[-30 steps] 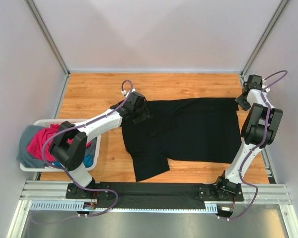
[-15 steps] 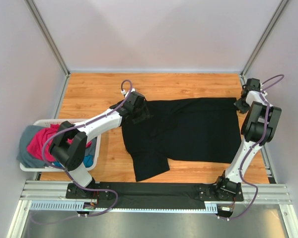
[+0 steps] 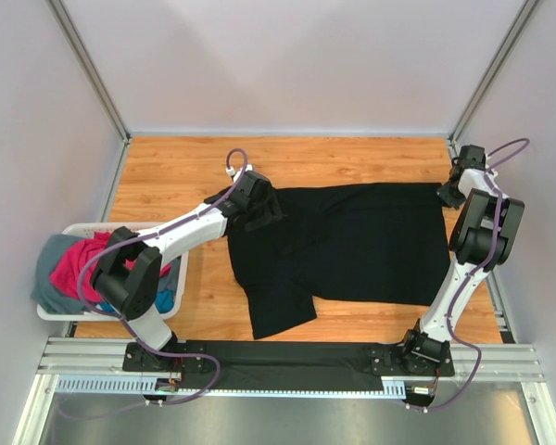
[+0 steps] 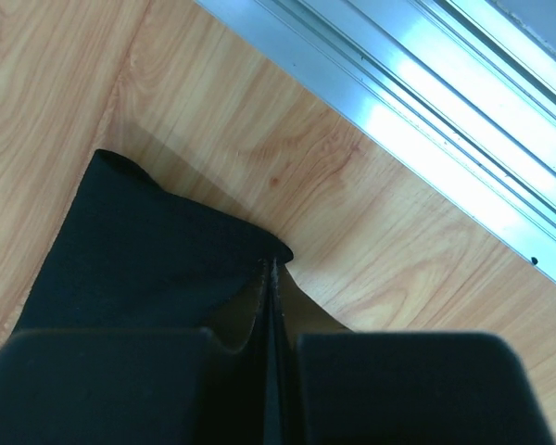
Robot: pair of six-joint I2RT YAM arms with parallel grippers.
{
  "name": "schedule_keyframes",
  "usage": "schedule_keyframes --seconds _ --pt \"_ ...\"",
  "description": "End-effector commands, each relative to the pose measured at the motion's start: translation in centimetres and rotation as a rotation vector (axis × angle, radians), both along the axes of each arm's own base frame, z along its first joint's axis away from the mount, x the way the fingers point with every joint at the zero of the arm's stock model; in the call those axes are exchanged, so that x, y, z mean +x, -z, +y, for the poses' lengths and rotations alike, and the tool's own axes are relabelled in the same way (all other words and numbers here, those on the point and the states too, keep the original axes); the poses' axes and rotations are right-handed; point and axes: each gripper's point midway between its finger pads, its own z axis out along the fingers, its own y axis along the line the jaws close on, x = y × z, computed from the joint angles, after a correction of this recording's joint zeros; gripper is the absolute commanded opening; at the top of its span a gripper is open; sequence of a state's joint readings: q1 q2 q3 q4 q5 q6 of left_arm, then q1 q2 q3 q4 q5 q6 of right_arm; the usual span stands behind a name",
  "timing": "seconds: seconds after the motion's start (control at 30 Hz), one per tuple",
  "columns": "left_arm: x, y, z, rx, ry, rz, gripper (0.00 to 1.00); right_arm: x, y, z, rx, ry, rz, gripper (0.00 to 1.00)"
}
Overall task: Fold and stack the t-shirts
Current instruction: Fold the tshirt
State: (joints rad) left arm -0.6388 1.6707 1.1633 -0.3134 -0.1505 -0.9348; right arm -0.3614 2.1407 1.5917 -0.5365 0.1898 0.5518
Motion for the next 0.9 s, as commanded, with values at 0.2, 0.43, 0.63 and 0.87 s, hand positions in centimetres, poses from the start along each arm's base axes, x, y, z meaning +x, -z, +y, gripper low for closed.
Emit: schedule_keyframes --seconds 0.2,0.43,0.63,0.87 --pt "0.7 -2.8 0.4 -0.002 0.014 -0.086 0.72 -0.2 -3.5 -1.2 -0.078 -0.001 -0.023 0.01" --pt "0.4 -2.1 0.3 -0.001 0.028 -0.080 0.71 -1.2 -6.0 -0.4 -0.074 -0.021 -0.048 0.01" --pt "0.1 -1.4 0.4 0.009 0.035 -0.062 0.71 -2.0 -7.4 -0.2 -0.080 -0.030 -0.049 0.00" --pt "-0.5 -0.4 1.0 0.029 0.024 -0.029 0.71 -2.6 -7.7 -0.1 -0.081 -0.043 -0.026 0.00"
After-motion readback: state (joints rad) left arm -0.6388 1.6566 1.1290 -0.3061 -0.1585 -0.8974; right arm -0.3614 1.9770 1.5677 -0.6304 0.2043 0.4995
